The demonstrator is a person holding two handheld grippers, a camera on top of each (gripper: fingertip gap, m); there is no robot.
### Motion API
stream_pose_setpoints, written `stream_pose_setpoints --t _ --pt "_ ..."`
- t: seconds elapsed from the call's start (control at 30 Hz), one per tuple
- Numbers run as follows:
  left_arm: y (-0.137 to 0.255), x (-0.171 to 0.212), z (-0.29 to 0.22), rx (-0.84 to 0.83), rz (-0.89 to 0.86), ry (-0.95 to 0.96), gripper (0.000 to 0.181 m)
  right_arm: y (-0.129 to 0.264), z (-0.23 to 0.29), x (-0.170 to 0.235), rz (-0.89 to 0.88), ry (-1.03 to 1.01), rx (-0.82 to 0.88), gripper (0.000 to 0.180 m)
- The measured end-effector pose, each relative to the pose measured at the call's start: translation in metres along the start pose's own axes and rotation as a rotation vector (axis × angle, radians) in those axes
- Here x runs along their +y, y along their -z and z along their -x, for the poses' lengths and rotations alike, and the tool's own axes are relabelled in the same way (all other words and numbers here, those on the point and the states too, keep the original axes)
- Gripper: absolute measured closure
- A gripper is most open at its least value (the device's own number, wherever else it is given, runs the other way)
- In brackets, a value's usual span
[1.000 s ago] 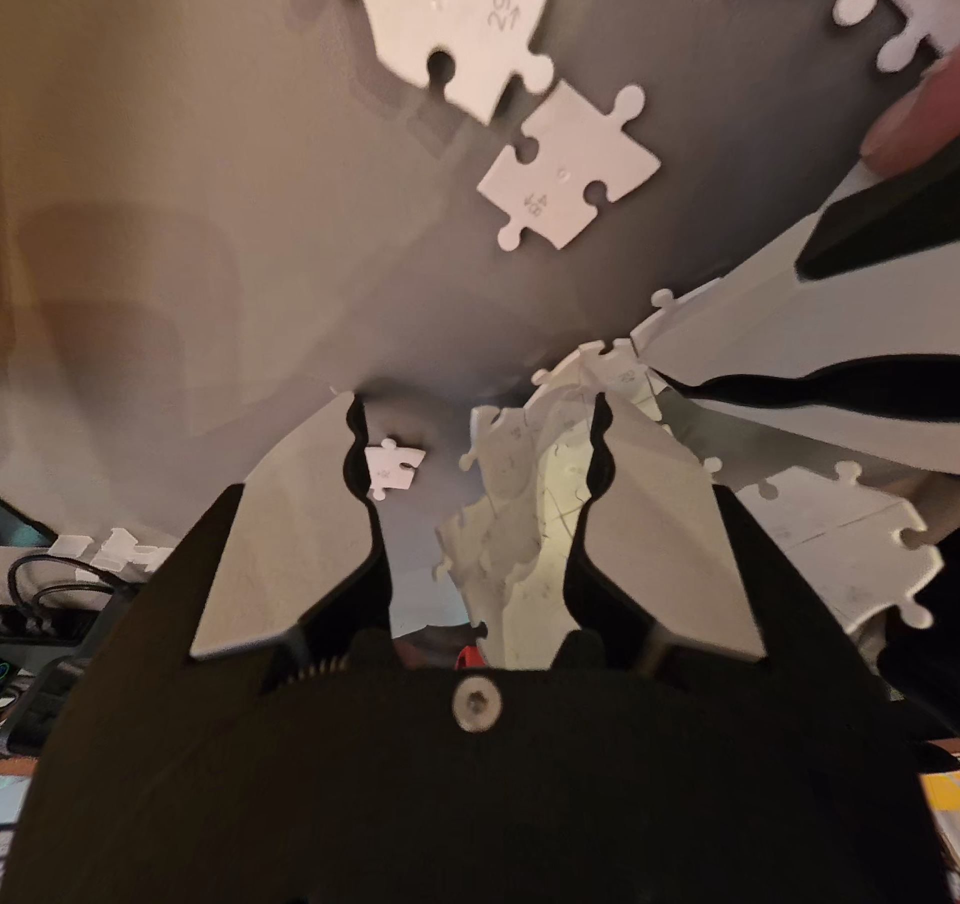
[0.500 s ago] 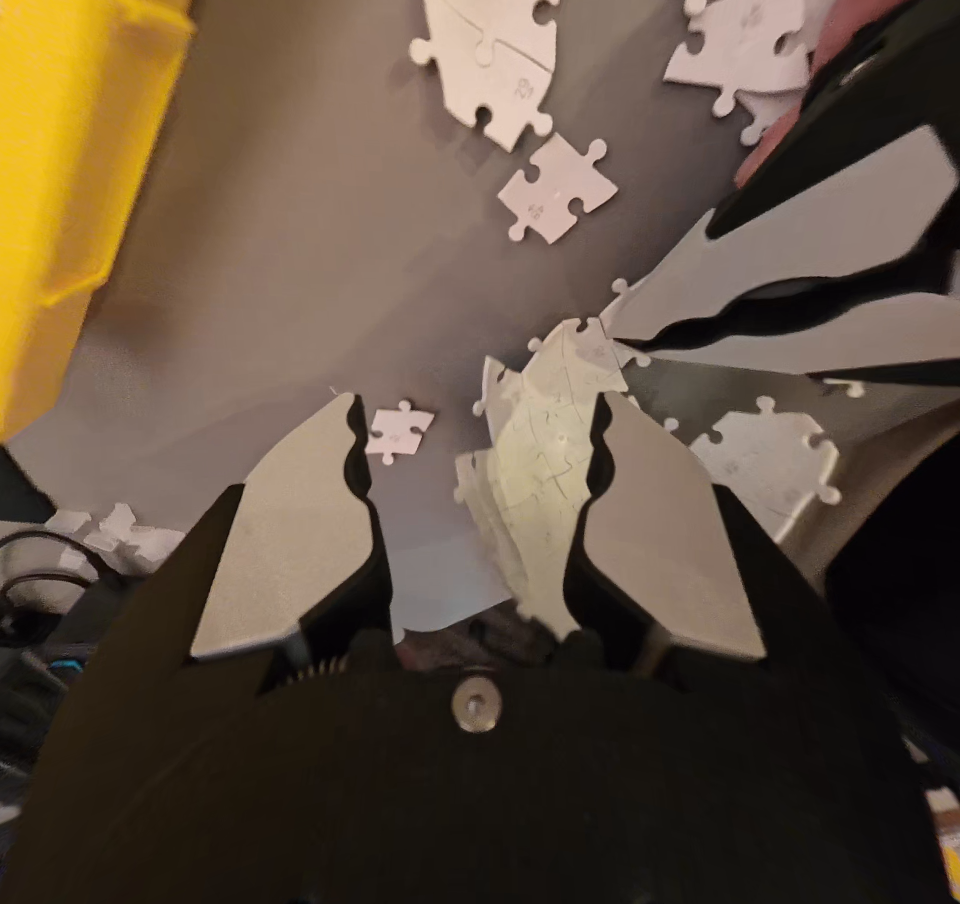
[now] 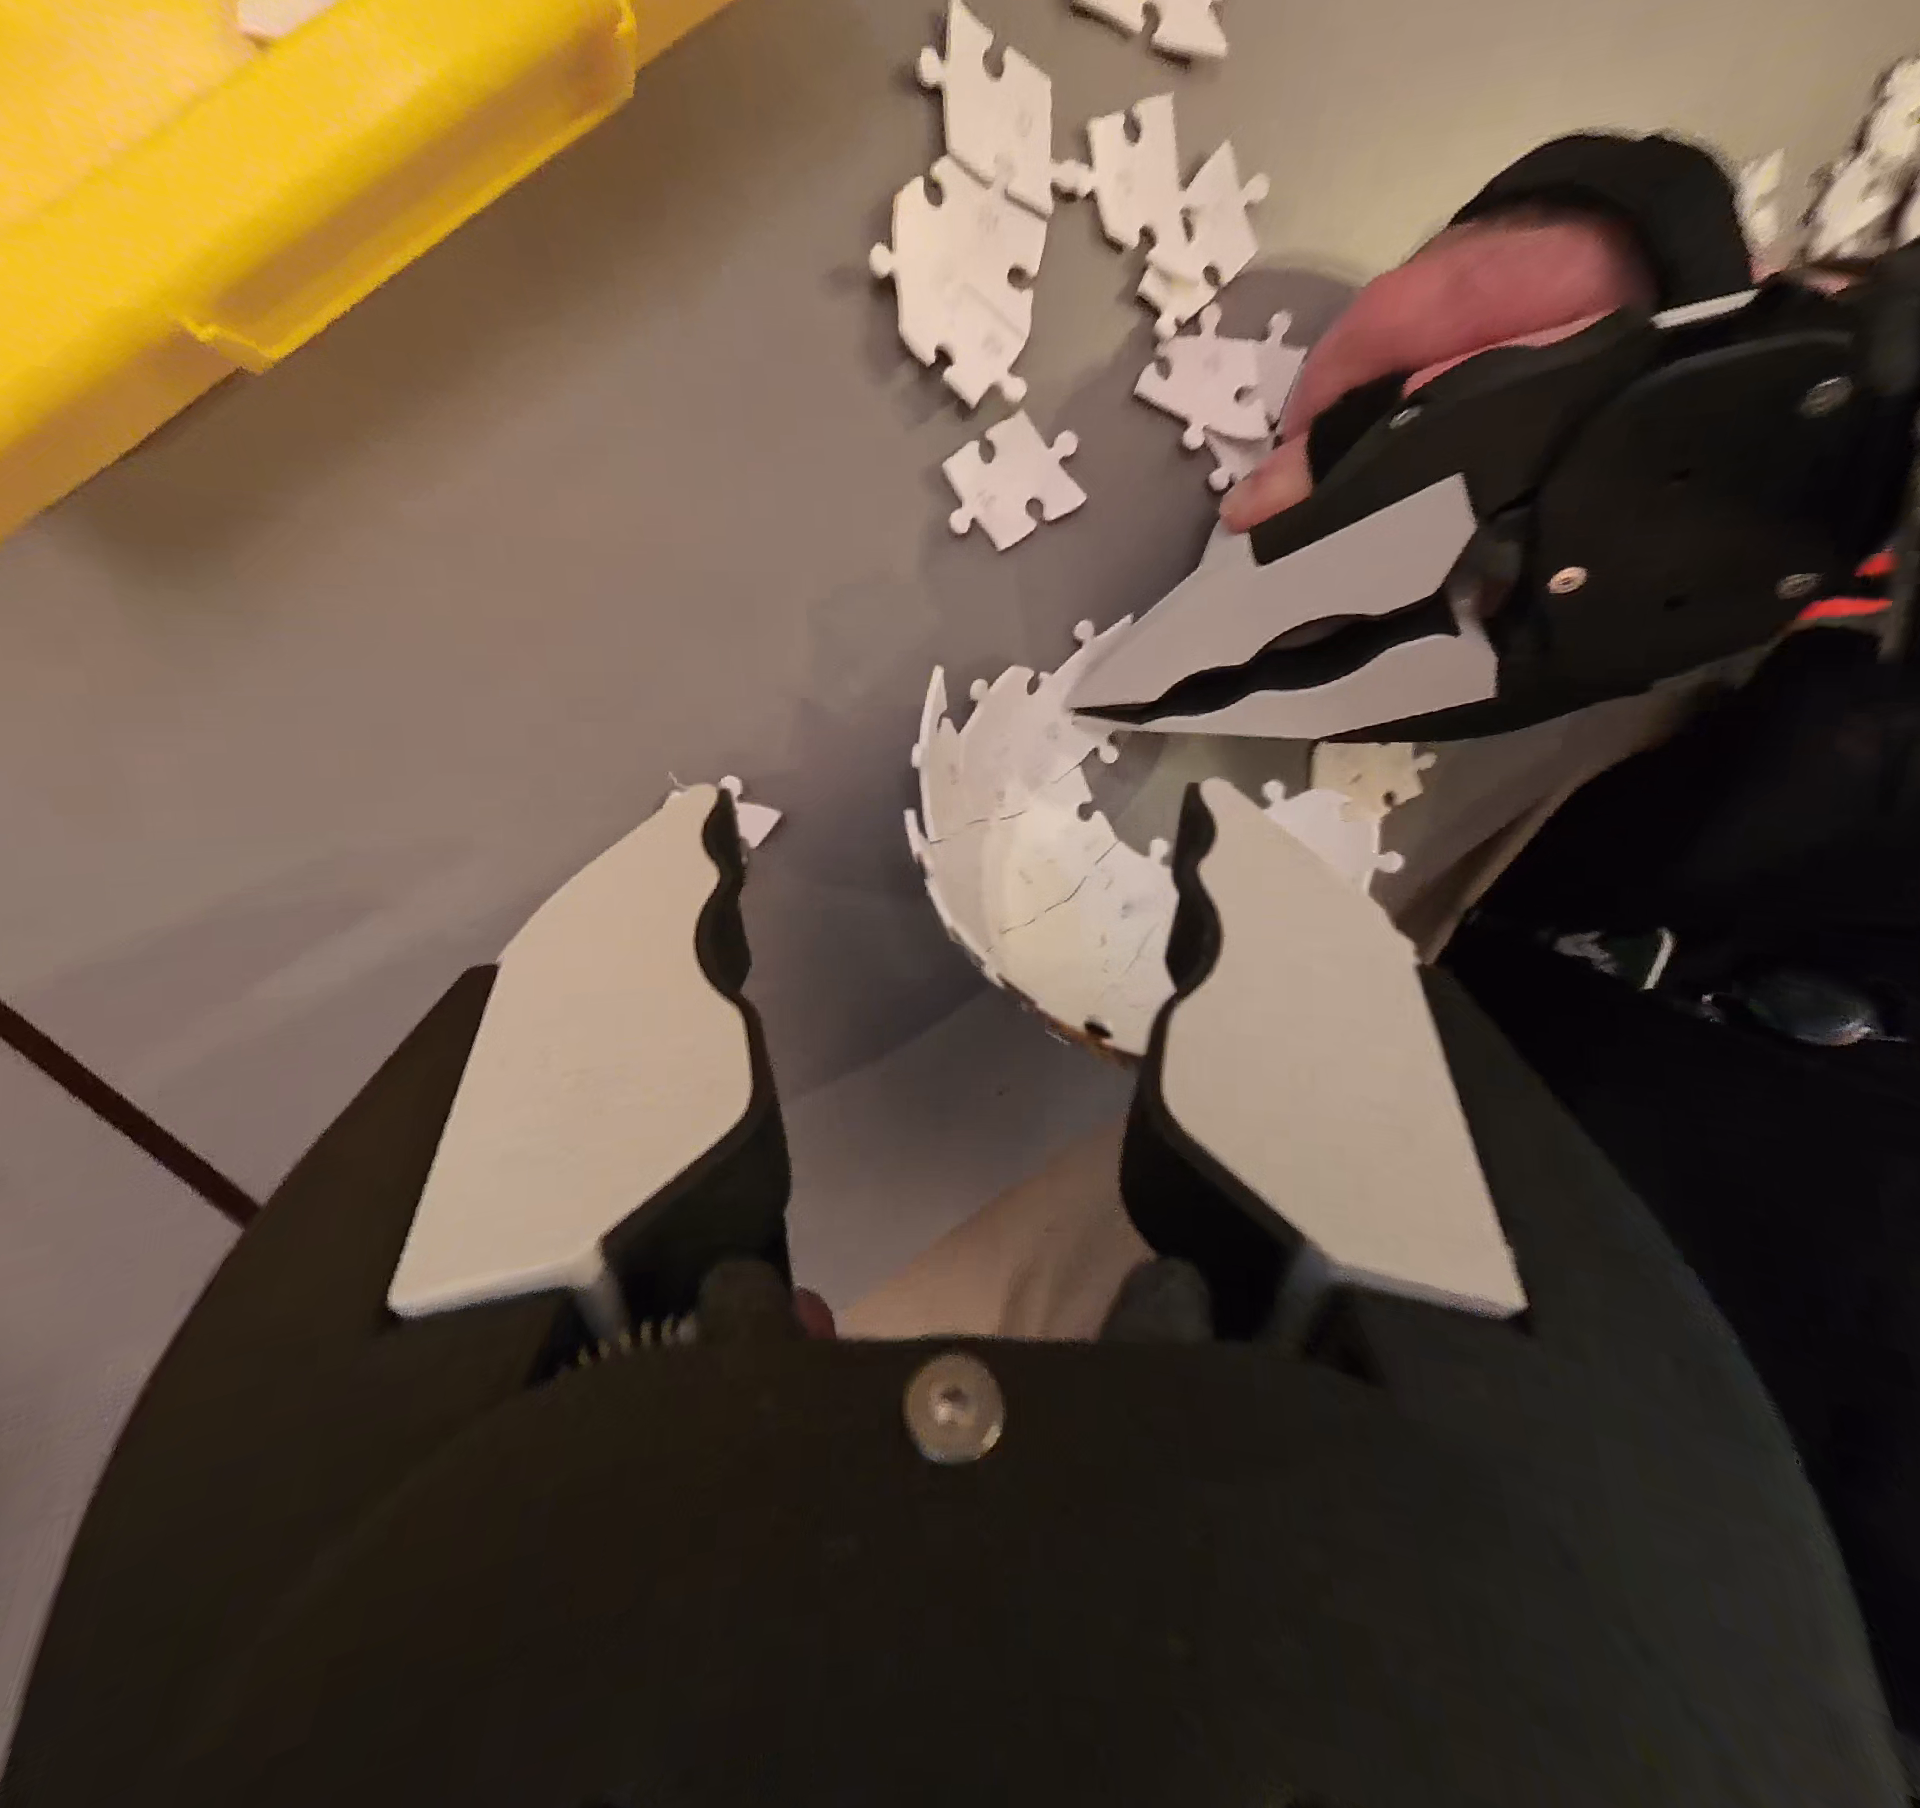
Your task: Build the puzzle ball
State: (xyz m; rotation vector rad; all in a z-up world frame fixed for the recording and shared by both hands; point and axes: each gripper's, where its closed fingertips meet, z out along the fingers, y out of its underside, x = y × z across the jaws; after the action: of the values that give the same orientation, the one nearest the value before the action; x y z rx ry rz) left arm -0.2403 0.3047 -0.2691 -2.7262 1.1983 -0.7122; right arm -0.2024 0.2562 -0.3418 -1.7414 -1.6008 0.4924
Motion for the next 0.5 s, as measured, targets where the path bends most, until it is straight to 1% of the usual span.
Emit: stream_pose_setpoints --t 0.07,0.23,0.37,0.5 --pt "0.005 0.000 0.000 0.024 -0.037 0.024 0.101 0.000 0.000 0.000 -0.002 0.017 0.007 0.180" --pt "0.003 0.014 0.003 0.057 -0.023 0.064 0.101 0.000 0.000 -0.001 0.005 0.032 0.019 0.180" --pt "0.001 0.015 0.001 0.111 -0.043 0.100 0.102 0.000 0.000 -0.001 -0.003 0.029 0.018 0.180" --pt "0.009 0.012 -0.009 0.186 -0.164 0.113 0.102 0.000 0.000 -0.001 -0.005 0.003 0.011 0.180"
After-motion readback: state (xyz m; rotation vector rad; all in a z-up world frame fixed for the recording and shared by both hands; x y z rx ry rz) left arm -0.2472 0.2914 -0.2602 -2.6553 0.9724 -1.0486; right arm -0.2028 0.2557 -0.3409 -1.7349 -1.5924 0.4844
